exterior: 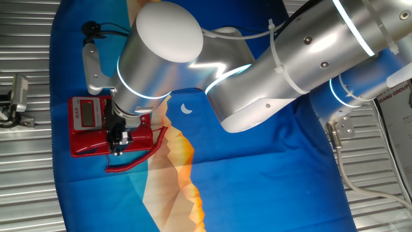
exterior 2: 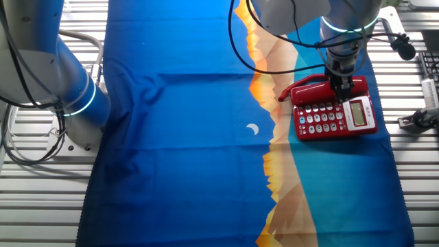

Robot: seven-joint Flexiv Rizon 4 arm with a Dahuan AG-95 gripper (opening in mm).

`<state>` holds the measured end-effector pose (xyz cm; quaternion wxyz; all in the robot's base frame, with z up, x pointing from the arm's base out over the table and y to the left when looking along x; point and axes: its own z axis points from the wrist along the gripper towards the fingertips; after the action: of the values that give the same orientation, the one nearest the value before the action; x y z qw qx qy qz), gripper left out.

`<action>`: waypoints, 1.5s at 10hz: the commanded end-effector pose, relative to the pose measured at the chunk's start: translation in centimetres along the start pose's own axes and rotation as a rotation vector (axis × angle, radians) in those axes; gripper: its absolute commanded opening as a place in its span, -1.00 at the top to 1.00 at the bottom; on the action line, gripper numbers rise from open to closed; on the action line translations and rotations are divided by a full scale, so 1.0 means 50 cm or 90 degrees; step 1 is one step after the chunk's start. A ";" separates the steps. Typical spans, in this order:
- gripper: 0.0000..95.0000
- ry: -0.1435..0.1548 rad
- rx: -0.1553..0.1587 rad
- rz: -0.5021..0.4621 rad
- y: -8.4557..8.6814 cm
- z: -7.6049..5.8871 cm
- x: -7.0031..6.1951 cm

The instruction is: Place the handset of the telephone on the corresponding phone cradle

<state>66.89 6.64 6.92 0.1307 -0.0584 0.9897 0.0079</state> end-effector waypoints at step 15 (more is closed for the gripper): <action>-1.00 -0.001 -0.006 -0.018 0.002 -0.002 -0.001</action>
<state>66.96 6.80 7.08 0.1317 -0.0735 0.9885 0.0105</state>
